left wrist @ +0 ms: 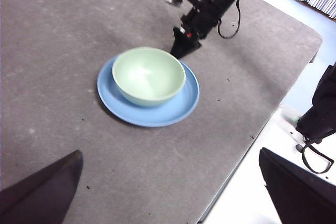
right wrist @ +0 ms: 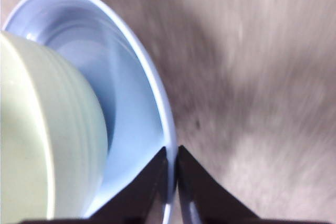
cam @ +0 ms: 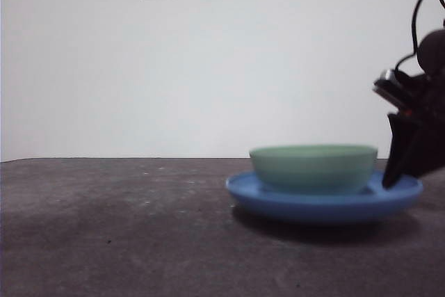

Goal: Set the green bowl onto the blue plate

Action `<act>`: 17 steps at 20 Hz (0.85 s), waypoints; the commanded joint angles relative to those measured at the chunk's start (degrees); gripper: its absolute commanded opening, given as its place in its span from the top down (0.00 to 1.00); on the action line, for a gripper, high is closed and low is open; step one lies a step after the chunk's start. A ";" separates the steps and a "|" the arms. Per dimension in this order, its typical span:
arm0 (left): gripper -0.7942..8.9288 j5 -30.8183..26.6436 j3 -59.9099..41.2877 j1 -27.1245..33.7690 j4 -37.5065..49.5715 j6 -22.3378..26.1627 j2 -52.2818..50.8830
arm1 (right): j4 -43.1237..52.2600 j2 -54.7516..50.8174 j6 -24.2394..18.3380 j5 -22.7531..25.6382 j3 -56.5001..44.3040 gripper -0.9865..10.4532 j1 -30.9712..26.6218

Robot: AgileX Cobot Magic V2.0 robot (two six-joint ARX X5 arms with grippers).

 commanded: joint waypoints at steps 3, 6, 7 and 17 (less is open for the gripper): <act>0.34 0.33 0.52 -0.37 0.70 -0.15 0.24 | -2.16 0.26 4.00 0.31 7.30 0.90 4.83; 0.34 0.33 0.52 -0.37 0.70 -0.15 0.24 | 0.44 0.33 7.69 1.25 7.78 0.90 11.10; 0.34 0.33 0.52 -0.37 0.68 -0.15 0.24 | 1.27 0.52 8.50 1.66 7.78 0.90 13.40; 0.34 0.33 0.52 -0.37 0.70 -0.20 0.24 | 5.11 5.90 10.58 3.19 7.78 0.90 21.97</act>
